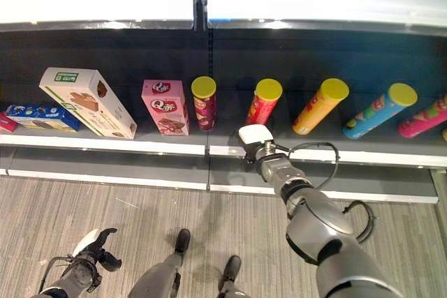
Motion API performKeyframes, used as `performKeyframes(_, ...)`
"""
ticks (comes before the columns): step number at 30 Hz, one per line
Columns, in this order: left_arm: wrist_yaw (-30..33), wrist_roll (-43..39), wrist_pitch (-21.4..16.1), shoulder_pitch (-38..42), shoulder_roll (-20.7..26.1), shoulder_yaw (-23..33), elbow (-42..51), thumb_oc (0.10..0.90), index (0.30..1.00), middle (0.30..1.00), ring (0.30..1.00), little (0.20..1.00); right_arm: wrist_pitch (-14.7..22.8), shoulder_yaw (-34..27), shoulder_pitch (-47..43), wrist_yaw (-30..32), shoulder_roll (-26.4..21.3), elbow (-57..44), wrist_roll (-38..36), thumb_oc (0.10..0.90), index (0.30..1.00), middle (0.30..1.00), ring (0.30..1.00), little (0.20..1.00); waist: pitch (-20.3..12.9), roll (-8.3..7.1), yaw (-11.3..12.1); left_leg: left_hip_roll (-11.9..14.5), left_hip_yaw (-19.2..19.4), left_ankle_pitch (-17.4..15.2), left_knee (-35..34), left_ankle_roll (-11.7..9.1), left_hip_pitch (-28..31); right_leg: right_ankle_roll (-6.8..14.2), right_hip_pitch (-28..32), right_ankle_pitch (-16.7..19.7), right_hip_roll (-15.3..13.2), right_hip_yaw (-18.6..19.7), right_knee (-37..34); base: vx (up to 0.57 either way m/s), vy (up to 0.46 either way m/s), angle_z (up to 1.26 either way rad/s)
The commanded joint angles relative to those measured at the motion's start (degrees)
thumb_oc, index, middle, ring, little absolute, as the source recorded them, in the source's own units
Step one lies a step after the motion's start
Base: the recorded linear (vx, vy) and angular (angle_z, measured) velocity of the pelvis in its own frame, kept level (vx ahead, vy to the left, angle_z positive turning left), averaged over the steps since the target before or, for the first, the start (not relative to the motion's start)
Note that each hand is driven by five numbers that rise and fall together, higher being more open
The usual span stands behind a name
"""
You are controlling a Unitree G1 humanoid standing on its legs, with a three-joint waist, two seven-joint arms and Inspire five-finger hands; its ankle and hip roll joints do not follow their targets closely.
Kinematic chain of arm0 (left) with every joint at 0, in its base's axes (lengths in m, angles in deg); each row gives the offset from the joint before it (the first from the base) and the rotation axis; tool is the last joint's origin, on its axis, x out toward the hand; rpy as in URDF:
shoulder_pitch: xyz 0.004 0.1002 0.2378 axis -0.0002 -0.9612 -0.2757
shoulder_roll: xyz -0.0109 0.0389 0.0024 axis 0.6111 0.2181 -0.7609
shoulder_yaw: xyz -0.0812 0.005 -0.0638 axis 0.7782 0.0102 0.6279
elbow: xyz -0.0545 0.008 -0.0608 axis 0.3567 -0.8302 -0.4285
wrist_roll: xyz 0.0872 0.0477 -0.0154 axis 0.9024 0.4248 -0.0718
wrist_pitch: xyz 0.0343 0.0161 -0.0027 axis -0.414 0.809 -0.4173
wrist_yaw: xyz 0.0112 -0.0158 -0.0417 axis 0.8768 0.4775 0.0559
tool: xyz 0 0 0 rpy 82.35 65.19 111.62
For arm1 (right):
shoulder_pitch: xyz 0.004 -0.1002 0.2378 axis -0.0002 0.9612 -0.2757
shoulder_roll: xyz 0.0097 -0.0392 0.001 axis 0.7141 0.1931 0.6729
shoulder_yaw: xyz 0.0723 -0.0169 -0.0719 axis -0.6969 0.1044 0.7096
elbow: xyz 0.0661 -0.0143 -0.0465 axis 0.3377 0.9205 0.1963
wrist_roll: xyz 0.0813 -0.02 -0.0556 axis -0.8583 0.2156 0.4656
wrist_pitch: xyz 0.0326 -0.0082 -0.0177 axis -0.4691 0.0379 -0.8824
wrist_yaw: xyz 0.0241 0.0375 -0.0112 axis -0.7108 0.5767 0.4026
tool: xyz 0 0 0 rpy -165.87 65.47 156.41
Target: Put the goods on the table back onto the shelves and tidy them up.
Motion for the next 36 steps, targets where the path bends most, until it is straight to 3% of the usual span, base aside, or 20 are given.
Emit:
performKeyframes(1,0.12,-1.4,-1.13,1.73,3.76,-1.77,-1.39,0.8,0.9,0.9,0.9,0.9,-0.02,1.87,-7.67,3.15,-1.97,0.58,-1.0,0.8,0.9,0.9,0.9,0.9,-0.93,-1.24,0.06,-0.75,2.68,-5.58,0.27,0.44,0.93,4.14,-1.23,-1.2,-4.52,3.23,2.76,0.0,0.0,0.0)
performKeyframes(9,0.45,-2.41,-0.4,0.94,2.64,0.77,-3.13,0.8,0.9,0.9,0.9,0.9,0.13,0.66,-3.36,3.3,-1.57,-5.94,-2.52,0.8,0.9,0.9,0.9,0.9,-1.07,-2.23,-2.08,-0.31,3.69,-6.11,0.27,0.42,1.6,3.83,-1.38,-1.23,-4.19,4.18,3.08,0.0,-0.002,-0.02)
performKeyframes(14,0.68,-2.78,0.47,0.85,1.75,2.2,-4.32,0.8,0.9,0.9,0.9,0.9,0.46,0.75,-0.48,1.48,-2.16,-15.18,-3.51,0.8,0.9,0.9,0.9,0.9,-1.37,-3.11,-3.77,0.13,4.51,-6.65,0.27,0.4,2.5,3.67,-1.15,-1.33,-4.0,4.99,3.22,0.0,-0.015,-0.12)
performKeyframes(15,0.67,-2.88,1.11,0.93,1.21,3.46,-5.27,0.8,0.9,0.9,0.9,0.9,1.01,0.85,1.54,-0.2,-3.03,-22.42,-4.08,0.8,0.9,0.9,0.9,0.9,-1.89,-3.83,-5.1,0.53,5.22,-7.03,0.27,0.3,3.42,3.62,-0.64,-1.48,-3.83,5.35,3.22,0.0,-0.027,-0.11)
performKeyframes(22,0.24,-1.48,2.28,-1.12,0.0,6.53,-6.47,0.8,0.9,0.9,0.9,0.9,2.53,-0.69,8.0,-4.19,-4.55,-34.41,-5.93,0.8,0.9,0.9,0.9,0.9,-3.99,-5.05,-6.84,1.25,6.12,-7.94,0.27,0.03,6.06,3.49,1.54,-1.96,-3.64,5.44,3.14,0.02,-0.032,-0.14)
performKeyframes(29,-0.69,-0.24,3.3,-4.01,-0.33,12.79,-7.61,0.8,0.9,0.9,0.9,0.9,6.18,-9.13,26.56,-9.66,-16.14,-55.49,-9.89,0.8,0.9,0.9,0.9,0.9,-7.4,-5.34,-10.34,1.78,7.71,-8.42,0.27,-0.24,8.96,3.6,3.85,-2.38,-3.24,5.97,3.51,-0.01,-0.008,-0.08)
performKeyframes(30,-1.19,0.28,2.9,-4.97,-1.02,13.61,-7.36,0.8,0.9,0.9,0.9,0.9,7.23,-12.41,33.85,-11.17,-19.73,-58.97,-10.92,0.8,0.9,0.9,0.9,0.9,-8.37,-5.18,-11.41,1.82,8.16,-8.36,0.27,-0.33,9.47,3.7,4.23,-2.38,-3.18,5.96,3.71,-0.07,0.002,-0.05)
performKeyframes(33,-1.65,0.91,2.67,-5.56,-2.1,13.35,-6.95,0.8,0.9,0.9,0.9,0.9,7.42,-15.92,42.13,-12.3,-20.32,-58.5,-10.91,0.8,0.9,0.9,0.9,0.9,-9.26,-4.87,-12.03,1.89,8.67,-8.25,0.27,-0.39,9.94,3.79,4.44,-2.32,-3.09,6.14,3.93,-0.04,0.005,0.05)
performKeyframes(36,-2.55,1.83,2.18,-6.83,-3.59,12.51,-6.24,0.8,0.9,0.9,0.9,0.9,6.58,-17.56,50.62,-13.29,-17.25,-51.3,-7.66,0.8,0.9,0.9,0.9,0.9,-10.57,-4.52,-13.0,1.98,9.3,-8.23,0.27,-0.3,10.84,3.9,4.83,-2.27,-2.91,6.59,4.0,-0.05,0.001,-0.31)
